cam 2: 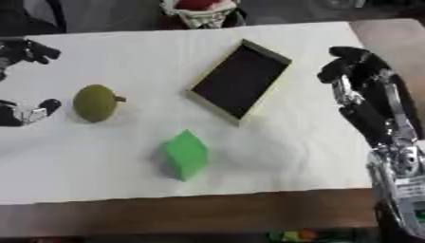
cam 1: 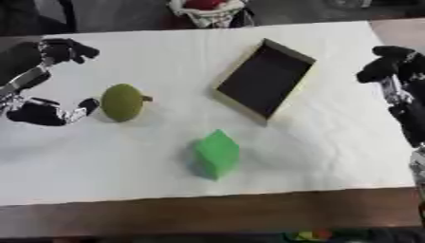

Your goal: Pick up objects on the table and place them in the box.

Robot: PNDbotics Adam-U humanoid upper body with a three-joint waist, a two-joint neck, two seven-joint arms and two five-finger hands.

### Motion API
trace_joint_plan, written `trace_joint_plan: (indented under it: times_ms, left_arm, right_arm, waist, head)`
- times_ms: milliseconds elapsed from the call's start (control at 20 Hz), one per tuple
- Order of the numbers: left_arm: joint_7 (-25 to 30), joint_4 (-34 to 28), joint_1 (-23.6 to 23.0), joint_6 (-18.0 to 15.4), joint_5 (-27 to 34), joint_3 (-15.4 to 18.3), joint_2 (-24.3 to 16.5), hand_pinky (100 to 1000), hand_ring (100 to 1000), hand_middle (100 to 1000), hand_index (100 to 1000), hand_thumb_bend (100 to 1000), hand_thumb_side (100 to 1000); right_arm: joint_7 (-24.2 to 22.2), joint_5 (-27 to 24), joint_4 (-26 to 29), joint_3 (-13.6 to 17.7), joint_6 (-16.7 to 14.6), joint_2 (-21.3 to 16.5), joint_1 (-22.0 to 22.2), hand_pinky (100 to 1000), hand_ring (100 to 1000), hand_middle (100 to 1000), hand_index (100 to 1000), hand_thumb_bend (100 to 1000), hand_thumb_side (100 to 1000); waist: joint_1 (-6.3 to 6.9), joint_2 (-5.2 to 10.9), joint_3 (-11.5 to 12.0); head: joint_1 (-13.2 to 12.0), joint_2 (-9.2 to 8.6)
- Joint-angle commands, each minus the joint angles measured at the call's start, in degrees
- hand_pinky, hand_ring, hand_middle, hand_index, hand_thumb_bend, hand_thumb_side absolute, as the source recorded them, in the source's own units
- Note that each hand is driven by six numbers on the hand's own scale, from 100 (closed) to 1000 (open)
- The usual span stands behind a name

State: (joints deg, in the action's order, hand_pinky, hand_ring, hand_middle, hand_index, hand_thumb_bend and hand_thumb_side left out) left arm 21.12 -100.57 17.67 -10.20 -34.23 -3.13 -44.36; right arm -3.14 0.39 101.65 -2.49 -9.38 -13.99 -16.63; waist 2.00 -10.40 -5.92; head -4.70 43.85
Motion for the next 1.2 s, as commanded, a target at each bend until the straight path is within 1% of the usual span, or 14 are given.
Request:
trace_joint_plan:
  times_ms: [50, 200, 250, 300, 450, 500, 900, 1150, 1200]
  left_arm:
    - [1.63, 2.87, 2.2, -0.37, -2.08, -0.88, -2.91, 799, 778, 798, 928, 465, 398]
    - [3.23, 6.76, 4.64, -1.02, -4.42, -2.42, -3.21, 802, 779, 804, 930, 518, 420]
    - [3.64, 8.2, 5.49, -1.19, -5.13, -2.96, -3.17, 802, 779, 804, 930, 518, 420]
    - [3.9, 9.59, 6.35, -1.38, -5.8, -3.42, -3.09, 803, 776, 806, 930, 537, 411]
    - [4.5, 13.83, 9.05, -1.93, -7.78, -4.85, -2.29, 804, 775, 806, 930, 555, 439]
    - [4.47, 14.98, 9.74, -2.23, -8.28, -5.2, -2.05, 804, 776, 807, 929, 573, 453]
    - [4.41, 23.15, 14.68, -4.84, -12.59, -7.46, 0.72, 802, 775, 804, 927, 599, 501]
    - [4.55, 27.15, 16.6, -5.86, -14.65, -8.24, 2.43, 801, 774, 803, 926, 591, 475]
    - [4.36, 27.88, 16.91, -5.94, -15.05, -8.31, 2.84, 799, 772, 801, 923, 572, 447]
  right_arm:
    - [-0.15, 0.12, 0.48, 0.17, -0.01, -1.01, -0.65, 642, 605, 545, 755, 100, 503]
    - [-0.22, 0.07, 0.44, 0.12, -0.01, -0.98, -0.67, 642, 605, 545, 755, 100, 503]
    - [-0.23, 0.04, 0.43, 0.12, -0.01, -0.95, -0.68, 642, 605, 545, 755, 100, 503]
    - [-0.25, 0.04, 0.43, 0.09, -0.01, -0.94, -0.7, 642, 605, 545, 755, 100, 502]
    - [-0.34, -0.01, 0.37, 0.03, 0.0, -0.9, -0.67, 642, 605, 545, 755, 100, 511]
    - [-0.35, -0.02, 0.36, 0.02, -0.01, -0.91, -0.67, 642, 605, 545, 755, 100, 502]
    - [-0.4, -0.14, 0.26, -0.05, 0.0, -0.87, -0.62, 642, 605, 544, 754, 100, 502]
    - [-0.46, -0.17, 0.23, -0.1, 0.0, -0.81, -0.62, 643, 605, 544, 754, 100, 502]
    - [-0.46, -0.18, 0.22, -0.1, 0.0, -0.8, -0.62, 643, 605, 544, 754, 100, 502]
  waist:
    - [0.0, 0.93, -0.09]
    - [-0.01, 1.01, -0.26]
    - [-0.02, 1.03, -0.33]
    - [-0.04, 1.05, -0.4]
    - [-0.12, 1.09, -0.59]
    - [-0.14, 1.09, -0.63]
    - [-0.21, 1.1, -0.84]
    - [-0.25, 1.17, -0.99]
    - [-0.27, 1.18, -1.02]
  head:
    - [-0.11, 0.27]
    - [-0.18, 0.27]
    - [-0.18, 0.27]
    - [-0.18, 0.27]
    - [-0.21, 0.27]
    - [-0.2, 0.27]
    - [-0.16, 0.27]
    - [-0.16, 0.27]
    - [-0.18, 0.27]
